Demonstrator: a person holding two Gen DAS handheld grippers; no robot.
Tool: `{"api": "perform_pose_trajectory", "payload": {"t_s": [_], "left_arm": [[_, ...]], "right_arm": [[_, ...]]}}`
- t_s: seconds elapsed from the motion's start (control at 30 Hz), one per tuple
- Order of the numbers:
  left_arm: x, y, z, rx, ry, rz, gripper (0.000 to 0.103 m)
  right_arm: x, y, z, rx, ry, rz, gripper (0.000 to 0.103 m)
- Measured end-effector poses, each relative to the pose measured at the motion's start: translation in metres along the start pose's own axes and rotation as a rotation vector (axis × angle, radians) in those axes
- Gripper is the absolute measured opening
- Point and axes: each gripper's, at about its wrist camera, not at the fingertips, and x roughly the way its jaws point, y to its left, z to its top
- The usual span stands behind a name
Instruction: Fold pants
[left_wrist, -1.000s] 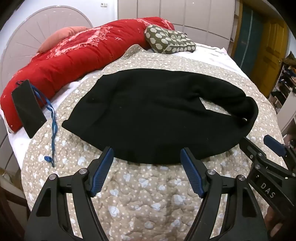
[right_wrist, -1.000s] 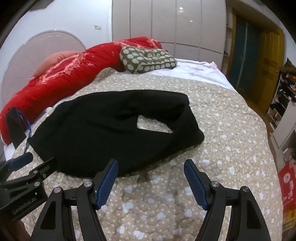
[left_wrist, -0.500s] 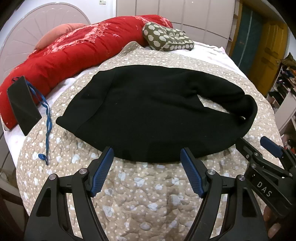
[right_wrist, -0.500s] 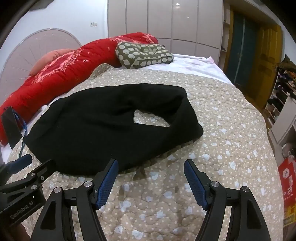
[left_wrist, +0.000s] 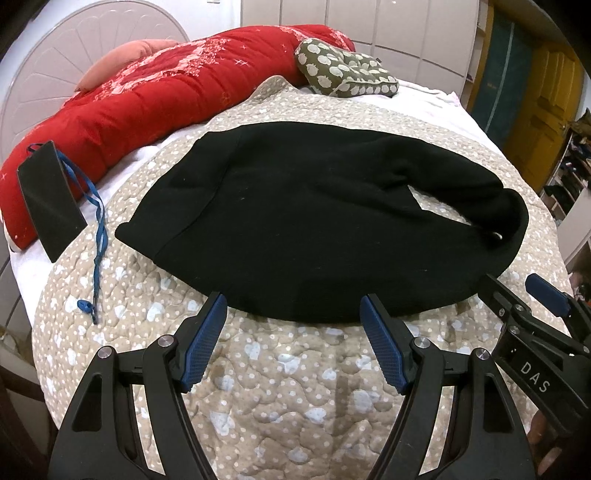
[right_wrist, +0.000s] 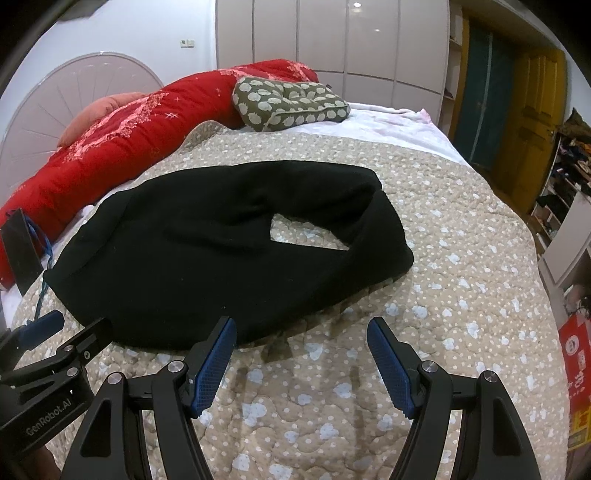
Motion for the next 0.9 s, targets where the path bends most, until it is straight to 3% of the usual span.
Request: {"api": "perform_pose_trajectory", "payload": {"t_s": [0.63, 0.9], "left_arm": [[0.012, 0.013, 0.004, -0.037, 0.023, 0.017, 0.075], [0.009, 0.049, 0.006, -0.113, 0.028, 0.028, 0.075]], "right_arm": [[0.011, 0.0, 0.002, -0.012, 0.029, 0.008, 0.072], [0.017, -0.015, 0.003, -0.001, 0.034, -0.016, 0.072]]}}
